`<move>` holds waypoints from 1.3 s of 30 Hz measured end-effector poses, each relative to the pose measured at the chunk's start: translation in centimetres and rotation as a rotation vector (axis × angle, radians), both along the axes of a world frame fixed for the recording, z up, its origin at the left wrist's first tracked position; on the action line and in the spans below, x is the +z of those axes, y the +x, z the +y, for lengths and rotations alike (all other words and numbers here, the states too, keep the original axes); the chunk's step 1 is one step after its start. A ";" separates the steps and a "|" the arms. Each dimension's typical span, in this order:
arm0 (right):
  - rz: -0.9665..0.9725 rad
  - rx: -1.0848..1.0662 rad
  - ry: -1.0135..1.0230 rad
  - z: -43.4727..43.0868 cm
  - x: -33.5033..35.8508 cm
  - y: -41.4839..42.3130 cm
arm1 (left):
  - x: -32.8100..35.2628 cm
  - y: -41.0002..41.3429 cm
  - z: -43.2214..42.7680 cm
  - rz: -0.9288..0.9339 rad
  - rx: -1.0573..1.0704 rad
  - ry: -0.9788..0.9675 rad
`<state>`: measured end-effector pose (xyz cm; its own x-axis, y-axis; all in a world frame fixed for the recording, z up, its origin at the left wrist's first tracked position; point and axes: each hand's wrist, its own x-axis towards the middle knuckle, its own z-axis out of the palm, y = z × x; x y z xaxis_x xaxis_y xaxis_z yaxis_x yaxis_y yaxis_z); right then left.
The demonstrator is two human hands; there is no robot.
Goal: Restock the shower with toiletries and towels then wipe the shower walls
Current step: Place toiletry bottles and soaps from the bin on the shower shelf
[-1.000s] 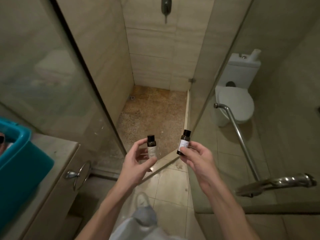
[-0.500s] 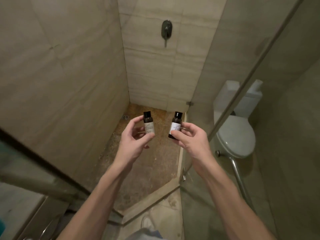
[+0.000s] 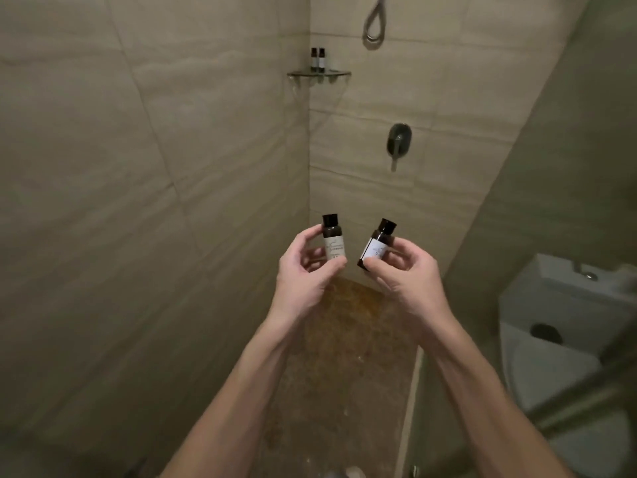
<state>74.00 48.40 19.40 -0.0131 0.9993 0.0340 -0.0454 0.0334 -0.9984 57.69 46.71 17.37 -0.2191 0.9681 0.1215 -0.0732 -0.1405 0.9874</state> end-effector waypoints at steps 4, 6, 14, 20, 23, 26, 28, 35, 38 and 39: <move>-0.014 0.081 0.083 7.9 2.0 -0.9 | 2.3 -1.3 6.7 0.039 0.048 0.056; -0.011 0.111 0.118 11.9 3.2 -1.4 | 3.6 -1.9 9.8 0.025 0.072 0.069; 0.010 0.098 0.157 25.7 8.0 -4.0 | 8.2 -5.5 20.1 0.076 0.194 0.067; 0.006 0.137 0.200 32.8 10.2 -6.2 | 10.4 -8.4 26.6 0.095 0.210 0.109; -0.024 0.163 0.221 36.0 11.2 -7.7 | 11.6 -9.9 30.3 0.118 0.200 0.125; -0.057 0.164 0.253 39.5 11.9 -9.4 | 12.5 -11.8 34.7 0.163 0.170 0.138; -0.059 0.151 0.270 42.3 12.1 -10.6 | 12.9 -13.3 38.1 0.195 0.151 0.158; -0.089 0.059 0.303 52.2 12.5 -15.8 | 13.4 -19.1 49.7 0.227 0.109 0.210; -0.114 0.024 0.316 56.4 13.0 -18.0 | 13.8 -21.2 54.6 0.222 0.085 0.224; -0.118 0.014 0.318 57.8 13.1 -18.6 | 13.9 -21.7 56.2 0.226 0.083 0.226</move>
